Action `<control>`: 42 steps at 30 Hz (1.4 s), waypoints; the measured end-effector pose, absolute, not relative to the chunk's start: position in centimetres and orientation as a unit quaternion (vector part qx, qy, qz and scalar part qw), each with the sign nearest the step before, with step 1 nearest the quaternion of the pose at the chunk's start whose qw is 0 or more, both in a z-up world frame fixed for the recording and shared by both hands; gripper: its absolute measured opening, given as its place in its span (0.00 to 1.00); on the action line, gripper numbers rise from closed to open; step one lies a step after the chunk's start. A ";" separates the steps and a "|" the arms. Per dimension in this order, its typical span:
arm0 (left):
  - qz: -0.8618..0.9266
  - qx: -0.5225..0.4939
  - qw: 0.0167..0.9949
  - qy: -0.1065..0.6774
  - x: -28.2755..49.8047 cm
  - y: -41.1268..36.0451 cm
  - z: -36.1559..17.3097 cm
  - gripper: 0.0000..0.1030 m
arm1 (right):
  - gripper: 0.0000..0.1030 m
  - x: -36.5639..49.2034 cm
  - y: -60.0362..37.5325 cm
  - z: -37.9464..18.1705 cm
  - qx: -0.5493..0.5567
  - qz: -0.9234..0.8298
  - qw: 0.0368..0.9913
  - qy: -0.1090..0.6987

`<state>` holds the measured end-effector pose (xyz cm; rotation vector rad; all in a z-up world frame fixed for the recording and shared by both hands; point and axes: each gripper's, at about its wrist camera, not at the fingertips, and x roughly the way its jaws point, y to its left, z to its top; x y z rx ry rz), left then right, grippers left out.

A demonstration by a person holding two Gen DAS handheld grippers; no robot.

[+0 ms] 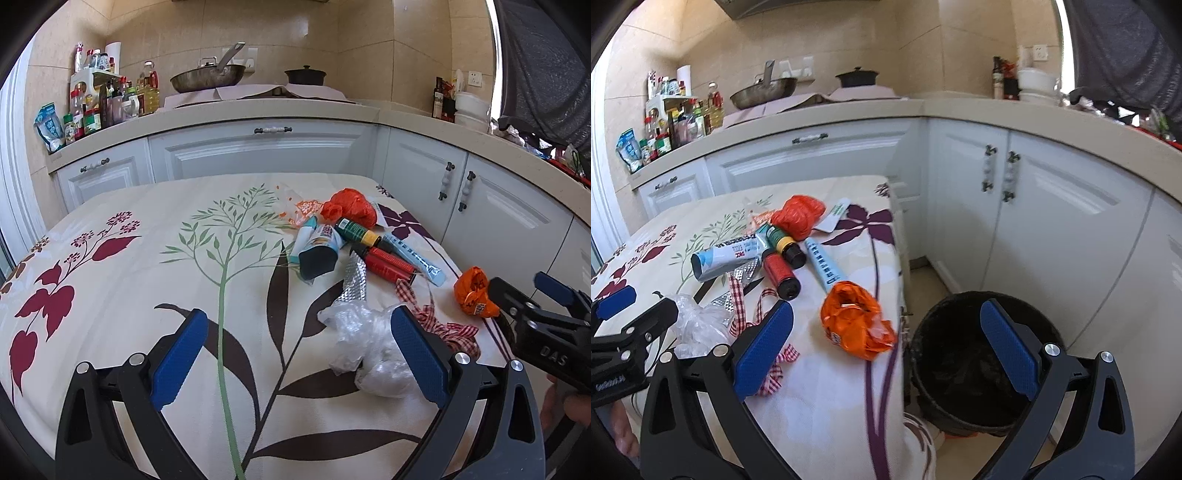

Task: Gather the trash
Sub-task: 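Grasp the orange plastic bag with the right gripper, then grasp the clear plastic bag with the left gripper while the right gripper holds the orange bag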

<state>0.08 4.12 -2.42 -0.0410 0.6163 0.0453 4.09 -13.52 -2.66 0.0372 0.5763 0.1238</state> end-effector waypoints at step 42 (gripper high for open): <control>-0.024 -0.017 0.947 0.320 0.1 1.8 -4.2 0.94 | 0.40 4.1 -14.1 -4.1 0.030 0.110 0.939 0.324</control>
